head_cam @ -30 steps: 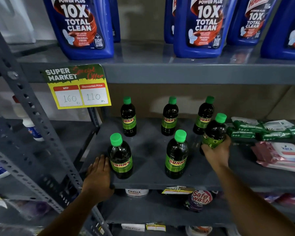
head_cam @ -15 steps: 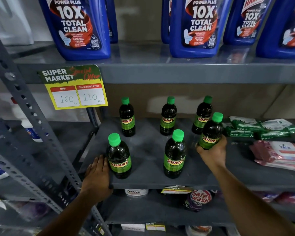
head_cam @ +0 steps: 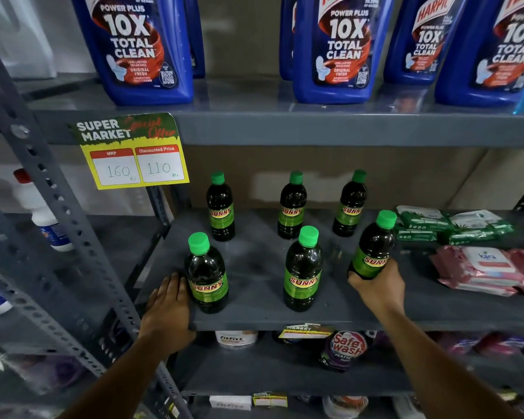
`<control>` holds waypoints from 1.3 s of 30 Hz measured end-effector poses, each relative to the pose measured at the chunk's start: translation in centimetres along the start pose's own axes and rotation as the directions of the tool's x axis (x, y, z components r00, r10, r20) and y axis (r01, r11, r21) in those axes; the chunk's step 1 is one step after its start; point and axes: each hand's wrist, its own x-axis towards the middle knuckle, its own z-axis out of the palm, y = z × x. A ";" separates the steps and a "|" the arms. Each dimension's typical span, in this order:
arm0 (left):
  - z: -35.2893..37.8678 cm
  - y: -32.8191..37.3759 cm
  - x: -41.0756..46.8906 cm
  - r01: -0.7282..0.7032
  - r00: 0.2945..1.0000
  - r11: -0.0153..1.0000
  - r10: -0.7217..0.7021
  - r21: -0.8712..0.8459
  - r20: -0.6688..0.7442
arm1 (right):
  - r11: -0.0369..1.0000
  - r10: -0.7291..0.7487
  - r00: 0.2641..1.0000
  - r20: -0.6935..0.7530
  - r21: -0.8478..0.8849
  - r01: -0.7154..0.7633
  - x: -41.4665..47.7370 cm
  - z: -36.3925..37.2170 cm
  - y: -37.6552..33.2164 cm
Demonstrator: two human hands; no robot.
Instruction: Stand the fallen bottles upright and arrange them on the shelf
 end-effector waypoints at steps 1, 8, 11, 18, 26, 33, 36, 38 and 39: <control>-0.1 0.0 0.0 0.000 1.000 1.000 0.000 -0.002 0.002 | 1.000 0.004 1.000 0.007 0.003 -0.005 -0.4 -0.3 0.2; -0.2 0.1 -0.1 -0.004 1.000 1.000 0.003 -0.020 -0.019 | 1.000 0.013 1.000 0.009 0.010 -0.013 -2.9 -2.1 1.5; -0.1 0.0 -0.1 -0.008 0.999 0.999 0.007 -0.036 -0.031 | 1.000 -0.003 1.000 -0.001 0.011 0.003 -3.5 -2.4 1.5; -0.1 -0.2 -0.1 -0.025 0.999 0.998 0.023 -0.051 -0.031 | 0.999 -0.030 1.000 -0.006 0.014 0.030 -4.1 -2.7 1.6; -0.2 -0.1 -0.2 -0.031 0.999 0.998 0.029 -0.046 -0.037 | 0.999 -0.054 0.998 -0.032 -0.007 0.054 -4.6 -2.5 1.4; -0.6 -0.3 -0.4 -0.041 0.999 0.998 0.041 -0.057 -0.001 | 0.997 -0.078 0.997 -0.020 0.010 0.078 -5.0 -2.6 1.4; -1.0 -0.2 -0.4 -0.048 0.998 0.997 0.050 -0.064 0.030 | 0.996 -0.089 0.995 0.039 -0.009 0.089 -5.1 -3.3 1.3; -1.4 -0.1 -0.6 -0.049 0.998 0.997 0.051 -0.066 0.039 | 0.994 -0.109 0.993 0.056 0.007 0.109 -5.6 -3.8 1.2; -1.4 -0.2 -0.8 -0.053 0.998 0.996 0.055 -0.071 0.029 | 0.991 -0.132 0.990 0.049 -0.001 0.132 -5.7 -4.0 1.3</control>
